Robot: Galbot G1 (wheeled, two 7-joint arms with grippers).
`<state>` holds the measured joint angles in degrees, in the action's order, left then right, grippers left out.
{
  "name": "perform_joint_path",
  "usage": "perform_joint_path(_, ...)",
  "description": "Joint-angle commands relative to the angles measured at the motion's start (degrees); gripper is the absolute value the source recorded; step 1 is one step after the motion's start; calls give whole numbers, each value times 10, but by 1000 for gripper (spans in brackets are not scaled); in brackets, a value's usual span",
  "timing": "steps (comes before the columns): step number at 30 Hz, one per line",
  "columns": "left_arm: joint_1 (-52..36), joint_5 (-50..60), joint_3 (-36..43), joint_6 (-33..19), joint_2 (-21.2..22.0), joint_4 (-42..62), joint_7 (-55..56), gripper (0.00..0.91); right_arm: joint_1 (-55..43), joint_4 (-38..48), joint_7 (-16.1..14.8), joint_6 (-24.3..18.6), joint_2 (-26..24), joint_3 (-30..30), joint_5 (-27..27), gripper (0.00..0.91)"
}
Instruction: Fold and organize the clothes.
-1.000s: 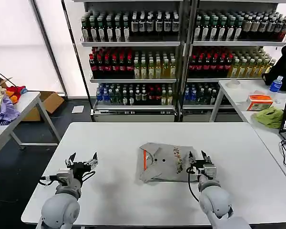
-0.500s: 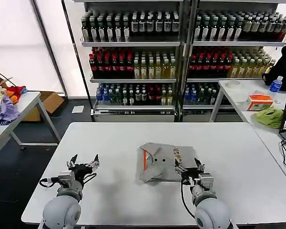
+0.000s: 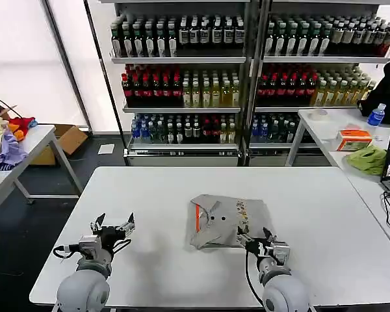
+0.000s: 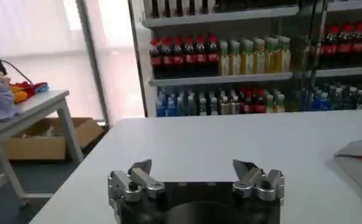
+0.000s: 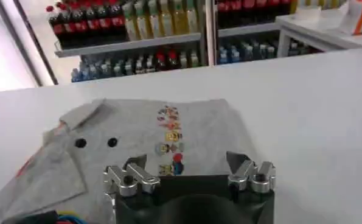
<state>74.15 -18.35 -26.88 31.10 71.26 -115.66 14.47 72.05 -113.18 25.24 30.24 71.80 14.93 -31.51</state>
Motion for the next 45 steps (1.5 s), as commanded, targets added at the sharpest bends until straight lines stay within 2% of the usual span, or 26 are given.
perform_joint_path(1, 0, -1, 1, 2, -2, -1, -3, 907, 13, 3, 16, 3, 12, 9, -7, 907)
perform_joint_path(7, 2, 1, 5, 1, 3, 3, -6, 907, 23, -43, 8, 0, 9, 13, 7, 907)
perform_joint_path(12, 3, 1, 4, 3, 4, -1, -5, 907, 15, -69, -20, -2, 4, -29, 70, 907)
perform_joint_path(14, 5, 1, 3, 3, 3, -4, -5, 907, -8, -51, -35, -12, 3, -70, 116, 907)
perform_joint_path(17, 9, 1, 1, 4, 4, -7, -5, 907, -33, -21, -50, -18, 7, -111, 136, 907)
perform_joint_path(19, 13, 1, 0, 3, 5, -9, -5, 907, -57, 20, -46, -16, 15, -150, 155, 907)
perform_joint_path(20, 13, 1, 0, 3, 5, -9, -5, 907, -57, 20, -46, -16, 15, -150, 155, 907)
perform_joint_path(22, 18, 1, -2, 3, 5, -10, -6, 907, -87, 64, -55, -26, 15, -188, 183, 907)
perform_joint_path(25, 20, 1, -5, 3, 5, -11, -5, 907, -124, 95, -57, -37, 15, -211, 194, 907)
perform_joint_path(34, 24, 1, -10, 2, 4, -9, -6, 907, -185, 145, -57, -43, 21, -203, 179, 907)
perform_joint_path(45, 32, 9, -9, 2, 5, -1, -17, 907, -168, 166, -70, -56, 31, -156, 165, 907)
